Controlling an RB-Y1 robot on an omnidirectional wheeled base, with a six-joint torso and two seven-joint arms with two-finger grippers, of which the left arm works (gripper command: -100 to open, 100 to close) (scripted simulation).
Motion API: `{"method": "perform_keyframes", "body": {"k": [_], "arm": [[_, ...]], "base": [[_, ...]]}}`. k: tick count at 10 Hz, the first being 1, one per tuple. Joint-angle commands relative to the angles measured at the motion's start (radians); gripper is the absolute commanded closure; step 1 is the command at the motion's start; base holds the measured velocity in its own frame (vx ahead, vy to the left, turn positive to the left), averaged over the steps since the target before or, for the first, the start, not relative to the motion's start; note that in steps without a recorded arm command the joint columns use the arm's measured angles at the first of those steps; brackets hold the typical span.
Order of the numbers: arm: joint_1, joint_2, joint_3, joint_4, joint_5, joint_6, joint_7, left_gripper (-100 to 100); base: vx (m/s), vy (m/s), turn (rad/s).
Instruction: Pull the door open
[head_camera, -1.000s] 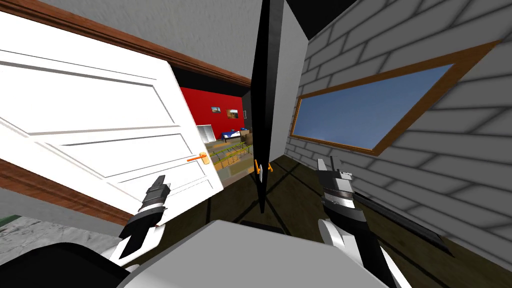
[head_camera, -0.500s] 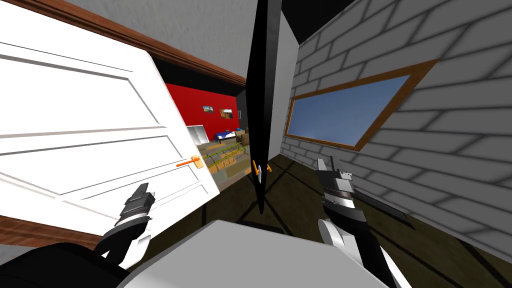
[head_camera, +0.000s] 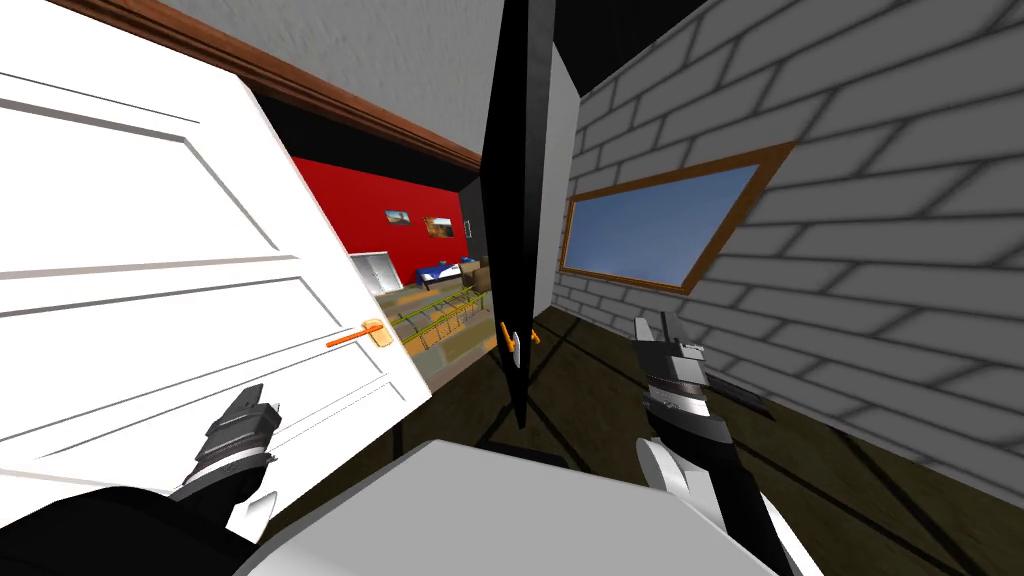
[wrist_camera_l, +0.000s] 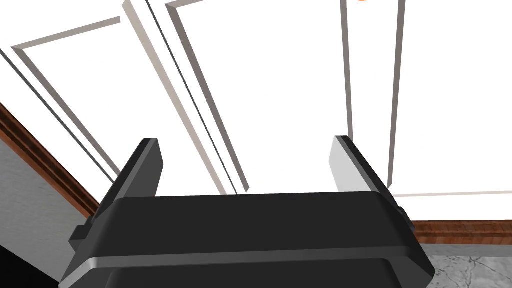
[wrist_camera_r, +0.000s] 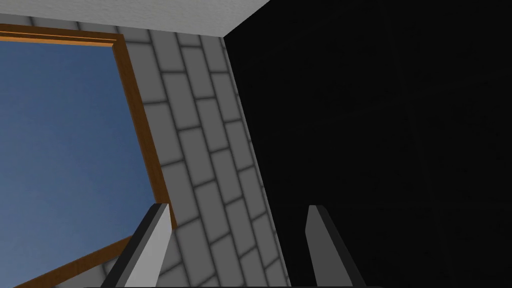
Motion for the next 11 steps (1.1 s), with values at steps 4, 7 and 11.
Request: {"method": "perform_keyframes", "body": {"k": [4, 7, 11], "arm": [[-0.012, 0.022, 0.122, 0.107, -0.052, -0.005, 0.063, -100], [-0.022, 0.034, 0.197, 0.175, -0.085, -0.012, 0.097, -100], [-0.035, 0.049, 0.291, 0.261, -0.125, -0.021, 0.140, -100]], "base": [[0.012, 0.072, -0.192], [0.000, 0.074, -0.220], [0.006, 0.061, -0.200]]}}
